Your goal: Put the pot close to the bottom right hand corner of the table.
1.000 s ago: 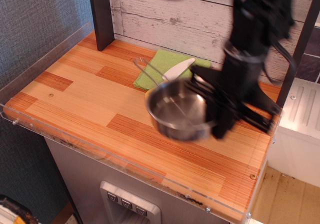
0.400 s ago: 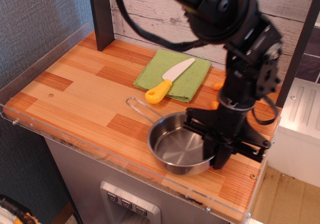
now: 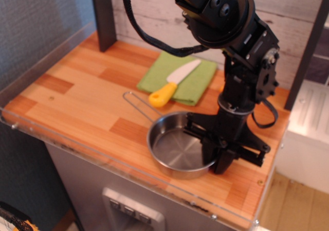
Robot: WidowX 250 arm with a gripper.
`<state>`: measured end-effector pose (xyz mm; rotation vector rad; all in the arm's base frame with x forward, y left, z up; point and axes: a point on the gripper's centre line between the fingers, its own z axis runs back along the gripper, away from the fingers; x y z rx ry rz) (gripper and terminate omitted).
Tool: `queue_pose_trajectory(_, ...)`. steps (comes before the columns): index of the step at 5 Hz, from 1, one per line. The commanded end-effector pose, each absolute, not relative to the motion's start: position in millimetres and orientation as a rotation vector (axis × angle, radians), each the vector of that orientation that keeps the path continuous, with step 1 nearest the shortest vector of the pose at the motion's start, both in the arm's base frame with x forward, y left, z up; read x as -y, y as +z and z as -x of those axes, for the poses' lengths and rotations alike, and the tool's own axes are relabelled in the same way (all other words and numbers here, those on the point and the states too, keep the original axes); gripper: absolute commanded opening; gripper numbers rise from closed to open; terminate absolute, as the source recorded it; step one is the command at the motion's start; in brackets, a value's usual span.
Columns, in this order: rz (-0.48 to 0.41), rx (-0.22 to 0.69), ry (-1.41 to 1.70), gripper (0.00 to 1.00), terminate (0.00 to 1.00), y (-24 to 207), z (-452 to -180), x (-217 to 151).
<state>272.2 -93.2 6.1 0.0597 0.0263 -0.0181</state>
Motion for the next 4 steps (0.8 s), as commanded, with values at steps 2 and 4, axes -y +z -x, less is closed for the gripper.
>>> queue_pose_trajectory(2, -0.005, 0.201, -0.009, 1.00, 0.00, 100, -277, 93)
queue_pose_trajectory(4, 0.022, 0.190, 0.099, 1.00, 0.00, 127, -268, 30)
